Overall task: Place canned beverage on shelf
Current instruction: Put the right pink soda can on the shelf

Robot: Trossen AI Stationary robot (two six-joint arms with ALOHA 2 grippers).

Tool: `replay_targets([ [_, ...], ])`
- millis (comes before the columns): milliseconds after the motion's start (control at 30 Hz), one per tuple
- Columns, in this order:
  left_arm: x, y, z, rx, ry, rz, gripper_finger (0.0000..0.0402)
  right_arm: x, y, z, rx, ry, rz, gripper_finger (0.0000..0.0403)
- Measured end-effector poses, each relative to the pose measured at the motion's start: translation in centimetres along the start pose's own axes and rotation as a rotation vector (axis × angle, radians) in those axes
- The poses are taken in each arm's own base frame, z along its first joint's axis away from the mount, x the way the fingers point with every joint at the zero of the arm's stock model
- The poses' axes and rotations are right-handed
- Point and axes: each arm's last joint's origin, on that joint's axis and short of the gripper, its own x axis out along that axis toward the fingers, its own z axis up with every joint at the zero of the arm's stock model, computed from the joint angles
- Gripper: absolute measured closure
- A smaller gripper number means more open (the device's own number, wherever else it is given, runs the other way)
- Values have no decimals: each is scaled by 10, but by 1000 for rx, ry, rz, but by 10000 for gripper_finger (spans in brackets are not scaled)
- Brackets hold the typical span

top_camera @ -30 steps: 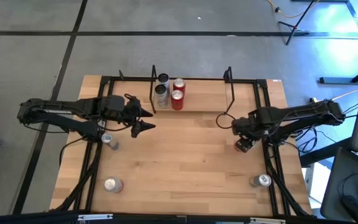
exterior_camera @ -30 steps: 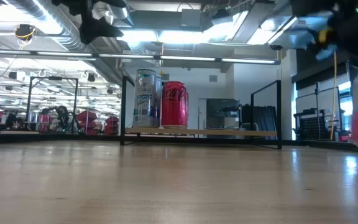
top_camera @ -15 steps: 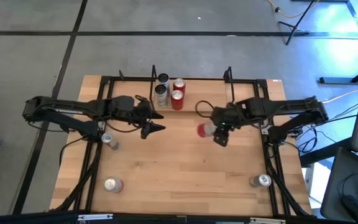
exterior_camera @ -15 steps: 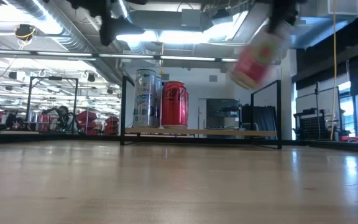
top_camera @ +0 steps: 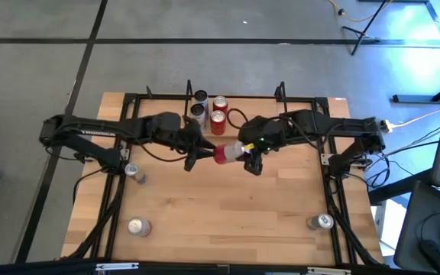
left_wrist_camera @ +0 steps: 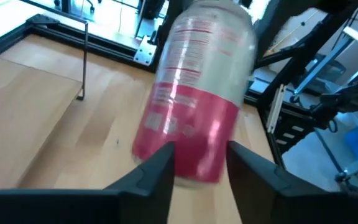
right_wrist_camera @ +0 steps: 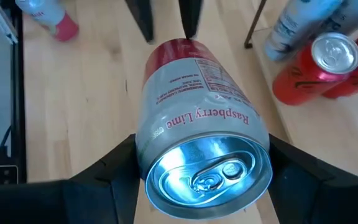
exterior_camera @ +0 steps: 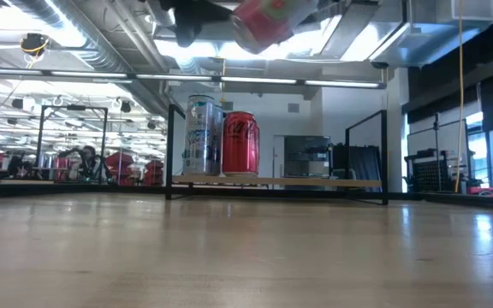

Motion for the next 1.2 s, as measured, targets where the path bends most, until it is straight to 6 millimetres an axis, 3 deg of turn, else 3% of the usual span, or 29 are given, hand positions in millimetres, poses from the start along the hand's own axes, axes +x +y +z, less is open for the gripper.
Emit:
replay_targets([
  [233, 10, 3, -6, 2, 42, 12, 306, 0, 1, 5, 5, -50, 25, 153],
  [733, 12, 4, -8, 19, 55, 15, 307, 9, 5, 21, -11, -190, 5, 153],
  [933, -20, -3, 1, 20, 23, 9, 308, 12, -4, 16, -58, -126, -110, 153],
  [1200, -72, -13, 5, -7, -3, 3, 308, 12, -43, 15, -110, -33, -230, 153],
])
